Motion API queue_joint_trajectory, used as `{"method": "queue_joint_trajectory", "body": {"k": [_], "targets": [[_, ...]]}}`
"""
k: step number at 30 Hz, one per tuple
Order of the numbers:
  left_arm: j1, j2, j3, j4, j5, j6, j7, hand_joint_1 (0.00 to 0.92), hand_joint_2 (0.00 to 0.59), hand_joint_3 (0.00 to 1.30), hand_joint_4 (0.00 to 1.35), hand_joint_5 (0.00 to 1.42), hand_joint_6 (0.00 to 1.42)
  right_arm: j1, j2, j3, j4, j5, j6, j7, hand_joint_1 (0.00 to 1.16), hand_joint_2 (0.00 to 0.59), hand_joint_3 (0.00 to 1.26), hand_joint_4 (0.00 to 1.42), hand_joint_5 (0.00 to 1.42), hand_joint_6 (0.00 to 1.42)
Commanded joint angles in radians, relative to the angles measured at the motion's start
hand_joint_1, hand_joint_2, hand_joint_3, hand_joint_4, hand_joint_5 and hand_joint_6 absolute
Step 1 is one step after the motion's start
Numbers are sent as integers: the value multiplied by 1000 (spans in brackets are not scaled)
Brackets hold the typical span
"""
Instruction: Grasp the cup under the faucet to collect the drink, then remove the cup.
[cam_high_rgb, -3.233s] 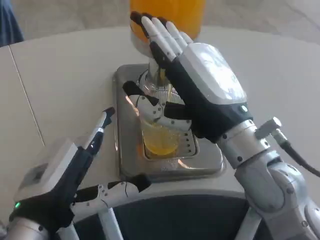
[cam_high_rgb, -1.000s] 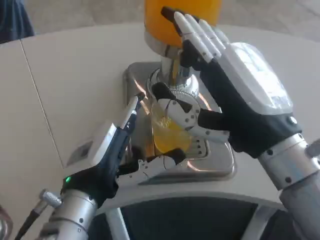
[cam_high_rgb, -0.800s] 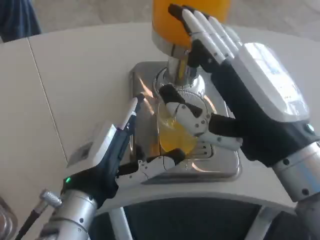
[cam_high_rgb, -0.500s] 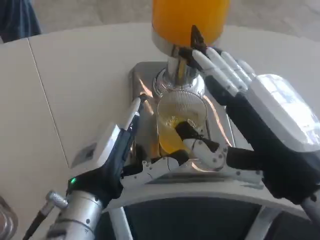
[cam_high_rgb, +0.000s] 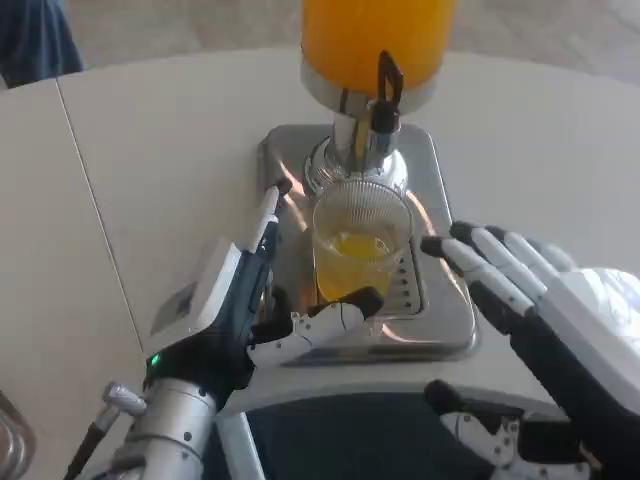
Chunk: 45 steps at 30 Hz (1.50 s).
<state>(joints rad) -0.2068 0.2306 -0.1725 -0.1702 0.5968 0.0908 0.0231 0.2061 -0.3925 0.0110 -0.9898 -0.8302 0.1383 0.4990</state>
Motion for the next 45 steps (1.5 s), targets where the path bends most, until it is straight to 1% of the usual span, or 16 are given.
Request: {"method": "queue_joint_trajectory", "body": {"k": [1,3,4,7,14,16,19,22,24,26,34,35,45], "targets": [[-17,-15,4,37,-15,-9,22,228,60,0,0,174,380,61,11,0,37,-47,-13,-4,598,435,55,0,0,0],[-25,-21,2,52,-13,-11,32,266,58,0,0,183,391,70,17,5,52,-61,-16,-6,589,436,55,0,0,0],[-31,-25,-1,65,-8,-13,42,271,59,0,0,183,393,74,21,8,61,-69,-13,-3,562,438,54,0,0,0],[-49,-40,-9,99,-2,-16,75,304,59,0,0,194,398,80,35,21,70,-87,-8,13,551,438,54,0,0,0],[-104,-95,-13,185,-11,-29,163,325,57,0,0,205,412,83,76,65,58,-139,8,57,552,436,65,0,0,0],[-122,-109,-12,212,-22,-42,182,338,56,0,0,209,414,85,88,70,53,-152,14,71,553,435,68,0,0,0],[-139,-117,-13,242,-30,-64,202,342,53,0,0,211,415,89,99,70,47,-165,20,84,577,430,75,0,0,0],[-155,-122,-13,268,-39,-74,214,343,51,0,0,211,416,95,110,71,39,-177,22,100,581,430,75,0,0,0],[-166,-124,-12,281,-47,-76,215,345,50,0,0,211,417,99,115,72,35,-181,21,108,598,420,74,0,0,0],[-174,-121,-11,293,-51,-84,218,348,49,0,0,211,417,101,120,72,33,-183,21,113,601,420,74,0,0,0],[-190,-116,-10,319,-46,-96,227,355,47,0,0,211,428,81,129,71,56,-170,26,124,609,417,80,0,0,0],[-192,-117,-10,323,-45,-97,230,367,46,0,0,211,431,79,130,72,58,-169,27,125,611,416,81,0,0,0],[-222,-117,-35,372,-40,-122,246,396,54,0,0,212,454,70,144,75,79,-169,41,133,623,411,83,0,0,0]]}}
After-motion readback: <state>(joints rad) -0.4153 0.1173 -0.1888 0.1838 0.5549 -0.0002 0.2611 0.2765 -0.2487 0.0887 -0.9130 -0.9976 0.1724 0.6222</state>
